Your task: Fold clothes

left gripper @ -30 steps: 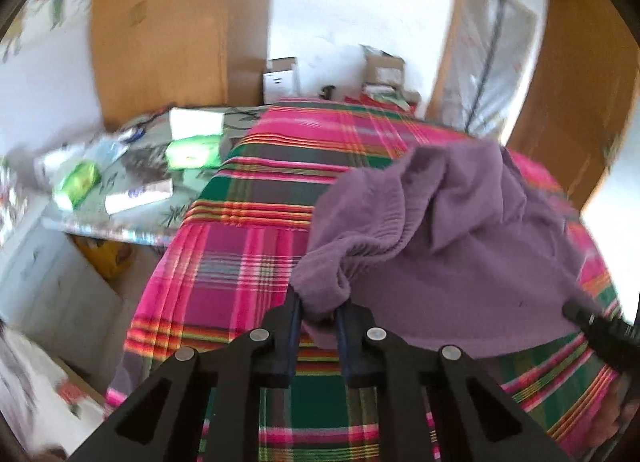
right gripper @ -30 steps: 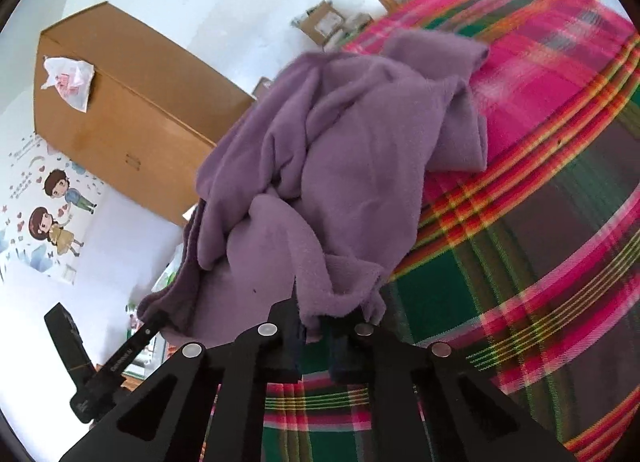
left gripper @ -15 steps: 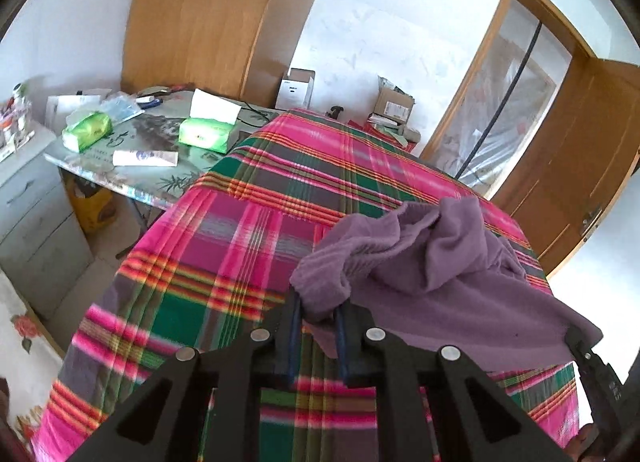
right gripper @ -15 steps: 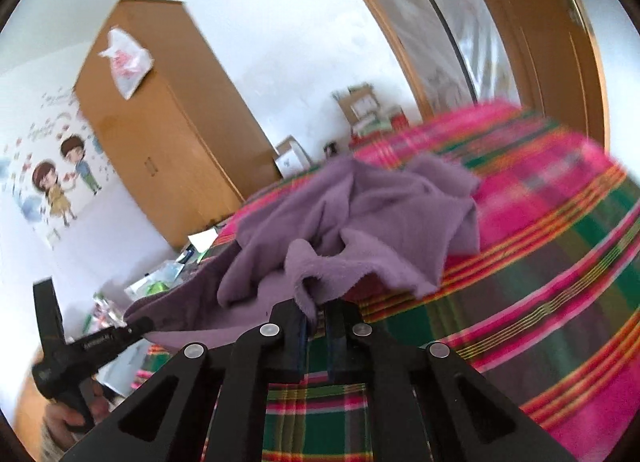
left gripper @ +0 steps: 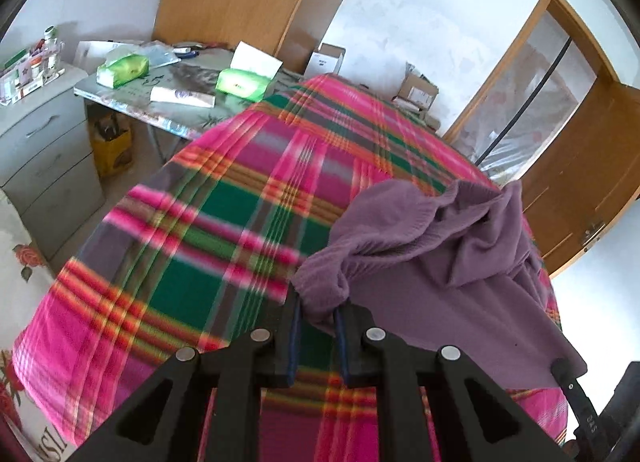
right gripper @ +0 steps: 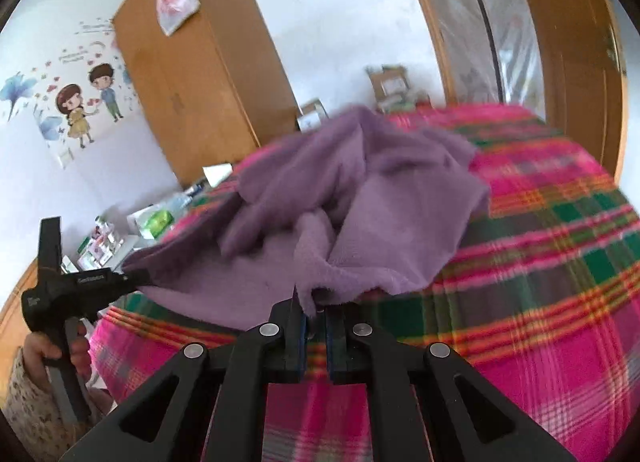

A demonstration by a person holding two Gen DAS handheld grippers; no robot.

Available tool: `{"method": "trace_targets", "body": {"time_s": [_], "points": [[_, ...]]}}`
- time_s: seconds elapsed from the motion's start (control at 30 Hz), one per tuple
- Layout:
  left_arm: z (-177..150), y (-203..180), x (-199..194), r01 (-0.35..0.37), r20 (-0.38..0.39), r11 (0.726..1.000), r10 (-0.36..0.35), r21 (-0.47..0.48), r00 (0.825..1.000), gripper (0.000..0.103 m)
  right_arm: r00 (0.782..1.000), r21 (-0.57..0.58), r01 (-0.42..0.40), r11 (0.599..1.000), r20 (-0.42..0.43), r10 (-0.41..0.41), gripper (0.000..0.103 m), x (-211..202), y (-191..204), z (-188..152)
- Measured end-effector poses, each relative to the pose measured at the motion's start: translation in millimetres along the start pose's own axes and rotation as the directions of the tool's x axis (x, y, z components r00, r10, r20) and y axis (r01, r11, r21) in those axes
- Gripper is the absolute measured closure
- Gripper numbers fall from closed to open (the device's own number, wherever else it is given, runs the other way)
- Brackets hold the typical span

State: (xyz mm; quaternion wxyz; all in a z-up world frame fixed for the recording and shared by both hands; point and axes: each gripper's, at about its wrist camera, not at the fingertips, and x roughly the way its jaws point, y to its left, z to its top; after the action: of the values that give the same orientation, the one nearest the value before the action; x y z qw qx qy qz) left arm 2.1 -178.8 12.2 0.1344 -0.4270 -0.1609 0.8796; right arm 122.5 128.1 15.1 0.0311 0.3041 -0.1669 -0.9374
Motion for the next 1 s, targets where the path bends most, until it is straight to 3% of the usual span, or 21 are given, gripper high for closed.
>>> {"method": "trace_targets", "body": {"time_s": [0.3,0.47,0.6,0.83,1.0], "points": [[-11,-3,-6,-0.031,-0.007,0.999,0.031,0.034,0.999,0.087,0.988,-0.005,-0.084,0.996,-0.13,0.082,0.09,2,-19,8],[-12,0,-5,-0.03,-0.016,0.999,0.031,0.029,0.999,0.087,0.97,-0.016,-0.141,0.99,-0.203,0.135,0.087,-2,-30,22],[-12,2,-4,-0.03,-0.022,0.999,0.03,0.025,0.999,0.087,0.949,-0.06,-0.198,0.978,-0.26,0.176,0.08,-8,-24,42],[-9,4,1,-0.03,-0.033,0.999,0.031,0.032,0.999,0.087,0.957,-0.243,-0.172,0.955,-0.269,0.103,0.075,-12,-4,74],[-6,8,4,-0.015,-0.042,1.0,0.016,0.02,0.999,0.087,0.979,-0.318,-0.147,0.937,-0.183,0.091,0.075,17,11,110]]}}
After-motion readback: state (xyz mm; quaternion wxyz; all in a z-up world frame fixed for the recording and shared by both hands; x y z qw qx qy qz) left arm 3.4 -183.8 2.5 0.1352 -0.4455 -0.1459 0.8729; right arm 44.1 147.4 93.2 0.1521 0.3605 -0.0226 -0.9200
